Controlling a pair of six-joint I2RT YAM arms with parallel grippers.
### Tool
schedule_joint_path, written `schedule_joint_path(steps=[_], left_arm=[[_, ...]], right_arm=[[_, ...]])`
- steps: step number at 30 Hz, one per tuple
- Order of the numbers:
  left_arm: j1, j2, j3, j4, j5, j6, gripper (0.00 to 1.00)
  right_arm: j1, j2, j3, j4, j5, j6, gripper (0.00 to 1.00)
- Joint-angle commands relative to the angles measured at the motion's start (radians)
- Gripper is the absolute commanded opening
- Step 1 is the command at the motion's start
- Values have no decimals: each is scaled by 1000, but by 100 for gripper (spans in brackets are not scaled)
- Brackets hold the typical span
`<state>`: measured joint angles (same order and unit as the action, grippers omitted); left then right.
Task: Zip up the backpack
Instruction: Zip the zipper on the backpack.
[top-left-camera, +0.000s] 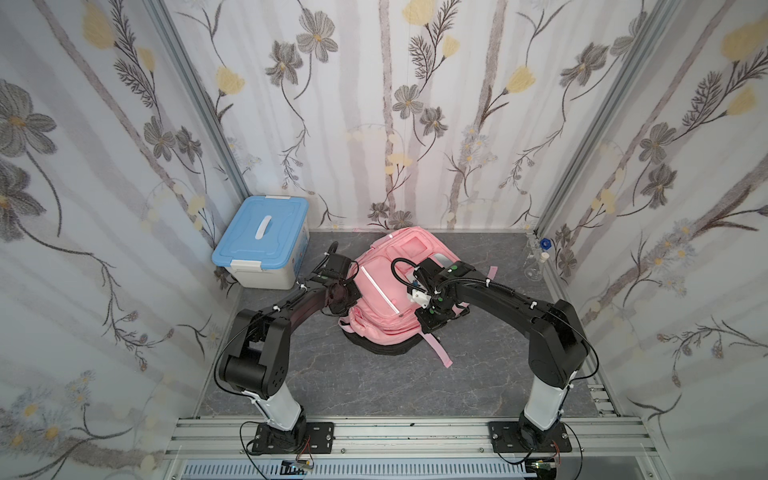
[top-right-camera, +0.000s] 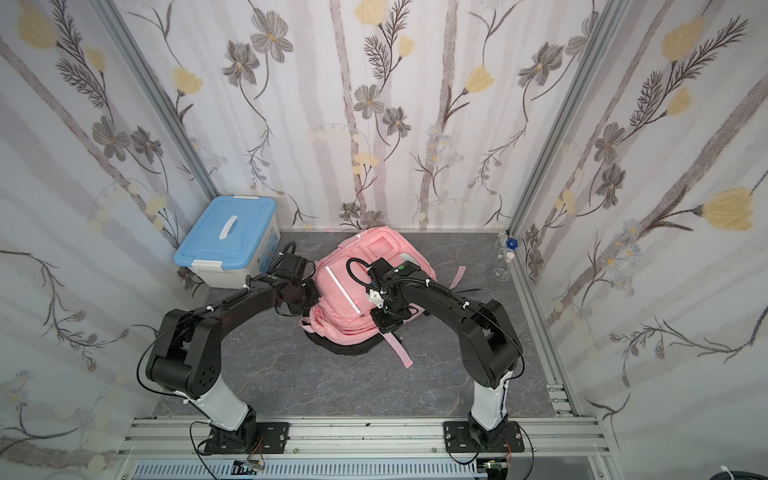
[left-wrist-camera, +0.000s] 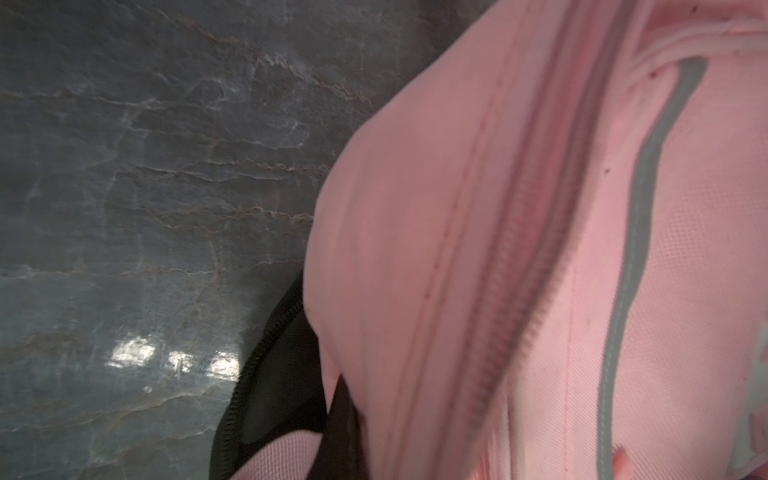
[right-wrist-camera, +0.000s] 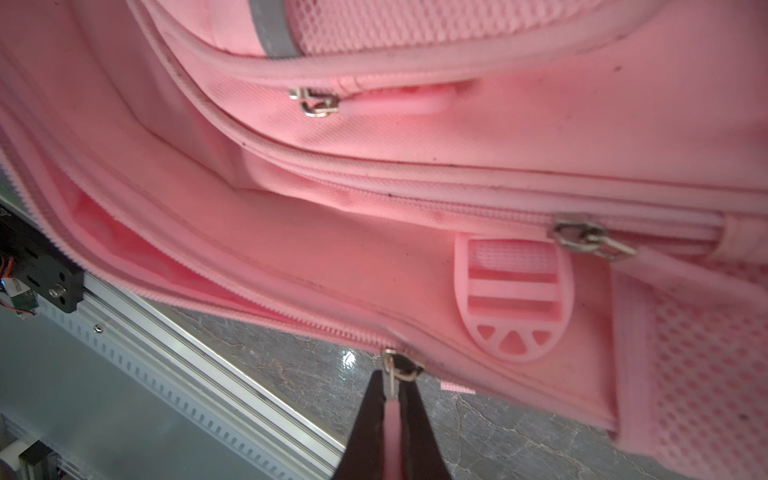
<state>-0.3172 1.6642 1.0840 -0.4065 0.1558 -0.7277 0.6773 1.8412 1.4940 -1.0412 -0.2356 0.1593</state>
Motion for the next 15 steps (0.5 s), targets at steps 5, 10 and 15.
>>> schedule_joint_path(steps=[5, 10, 15], left_arm=[[-2, -44, -65, 60, -34, -63, 0], [-6, -63, -76, 57, -47, -70, 0], [-9, -60, -69, 57, -48, -72, 0]], right_arm=[[-17, 25, 38, 4, -22, -7, 0], [6, 42, 79, -19, -43, -9, 0], [24, 41, 84, -40, -62, -8, 0]])
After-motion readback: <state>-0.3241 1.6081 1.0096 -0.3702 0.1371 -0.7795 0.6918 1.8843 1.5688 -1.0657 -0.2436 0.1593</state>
